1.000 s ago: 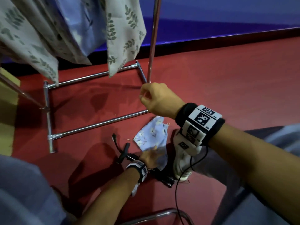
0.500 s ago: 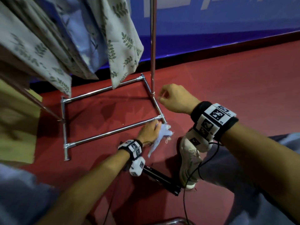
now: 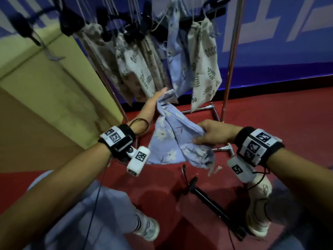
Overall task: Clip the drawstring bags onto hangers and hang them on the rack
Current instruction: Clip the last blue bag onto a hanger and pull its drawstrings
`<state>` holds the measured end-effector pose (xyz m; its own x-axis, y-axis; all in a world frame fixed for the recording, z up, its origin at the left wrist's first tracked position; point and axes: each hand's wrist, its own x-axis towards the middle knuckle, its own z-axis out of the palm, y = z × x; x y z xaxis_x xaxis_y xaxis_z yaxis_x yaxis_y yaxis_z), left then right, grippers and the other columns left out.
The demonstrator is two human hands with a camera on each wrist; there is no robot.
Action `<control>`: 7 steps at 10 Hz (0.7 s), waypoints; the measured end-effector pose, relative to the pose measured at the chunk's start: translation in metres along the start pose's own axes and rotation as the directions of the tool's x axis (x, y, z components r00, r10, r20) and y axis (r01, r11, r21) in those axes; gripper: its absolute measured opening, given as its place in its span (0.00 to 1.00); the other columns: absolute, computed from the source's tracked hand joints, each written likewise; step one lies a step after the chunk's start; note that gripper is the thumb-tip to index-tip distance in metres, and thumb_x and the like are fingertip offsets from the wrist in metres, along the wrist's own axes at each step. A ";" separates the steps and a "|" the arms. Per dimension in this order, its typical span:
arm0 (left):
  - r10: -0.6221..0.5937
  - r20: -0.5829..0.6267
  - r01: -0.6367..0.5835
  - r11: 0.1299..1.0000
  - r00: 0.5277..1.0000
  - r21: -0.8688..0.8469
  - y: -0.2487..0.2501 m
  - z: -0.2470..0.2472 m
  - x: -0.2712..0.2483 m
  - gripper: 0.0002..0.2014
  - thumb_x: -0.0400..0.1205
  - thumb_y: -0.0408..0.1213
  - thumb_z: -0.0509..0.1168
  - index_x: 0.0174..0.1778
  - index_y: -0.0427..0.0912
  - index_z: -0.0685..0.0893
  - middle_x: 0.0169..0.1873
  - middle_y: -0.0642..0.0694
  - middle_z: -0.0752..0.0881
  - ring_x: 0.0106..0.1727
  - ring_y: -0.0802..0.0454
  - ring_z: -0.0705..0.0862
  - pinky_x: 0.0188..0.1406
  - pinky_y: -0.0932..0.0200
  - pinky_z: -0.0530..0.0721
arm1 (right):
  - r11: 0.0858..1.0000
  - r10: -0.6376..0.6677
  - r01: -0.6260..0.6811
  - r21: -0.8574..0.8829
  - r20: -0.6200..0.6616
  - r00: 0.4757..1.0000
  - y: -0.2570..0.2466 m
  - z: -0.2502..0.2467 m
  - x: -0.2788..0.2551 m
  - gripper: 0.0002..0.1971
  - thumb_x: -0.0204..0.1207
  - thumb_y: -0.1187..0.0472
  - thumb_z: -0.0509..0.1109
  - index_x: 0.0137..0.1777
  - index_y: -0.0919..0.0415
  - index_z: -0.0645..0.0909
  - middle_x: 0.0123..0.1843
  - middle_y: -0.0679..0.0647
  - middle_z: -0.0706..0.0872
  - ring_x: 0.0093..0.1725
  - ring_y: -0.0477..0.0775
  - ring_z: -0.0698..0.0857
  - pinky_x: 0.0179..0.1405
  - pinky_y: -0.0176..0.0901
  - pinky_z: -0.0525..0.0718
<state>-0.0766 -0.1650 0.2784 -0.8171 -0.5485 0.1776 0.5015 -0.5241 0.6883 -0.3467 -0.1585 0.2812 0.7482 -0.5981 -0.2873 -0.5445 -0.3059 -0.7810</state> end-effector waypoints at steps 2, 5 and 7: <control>0.852 -0.473 0.765 0.145 0.226 0.627 -0.023 0.059 -0.046 0.25 0.75 0.59 0.72 0.58 0.45 0.75 0.54 0.48 0.78 0.53 0.52 0.81 0.54 0.61 0.80 | 0.939 0.218 -0.164 0.303 -0.156 0.963 -0.007 0.017 0.019 0.12 0.84 0.65 0.68 0.55 0.78 0.82 0.37 0.67 0.81 0.30 0.55 0.77 0.27 0.40 0.76; 0.422 -0.658 0.717 0.024 0.624 0.696 -0.081 0.073 -0.033 0.15 0.82 0.55 0.70 0.49 0.46 0.78 0.36 0.51 0.84 0.30 0.61 0.77 0.31 0.65 0.75 | 0.554 0.363 -0.224 0.802 0.009 0.932 -0.024 0.047 0.039 0.11 0.85 0.53 0.68 0.50 0.62 0.84 0.40 0.58 0.88 0.39 0.55 0.87 0.45 0.47 0.86; 0.494 -0.649 0.668 0.170 0.579 0.725 -0.065 0.062 -0.046 0.09 0.83 0.43 0.64 0.41 0.42 0.76 0.31 0.47 0.82 0.31 0.55 0.75 0.34 0.51 0.76 | 0.565 0.199 -0.103 0.818 -0.014 0.980 -0.029 0.056 0.040 0.37 0.69 0.35 0.80 0.73 0.57 0.81 0.61 0.60 0.83 0.62 0.56 0.84 0.67 0.53 0.81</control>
<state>-0.0894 -0.0652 0.2692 -0.0403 -0.9991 -0.0135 -0.6665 0.0168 0.7453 -0.2802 -0.1323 0.2614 0.6197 -0.6571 -0.4292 -0.0745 0.4951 -0.8656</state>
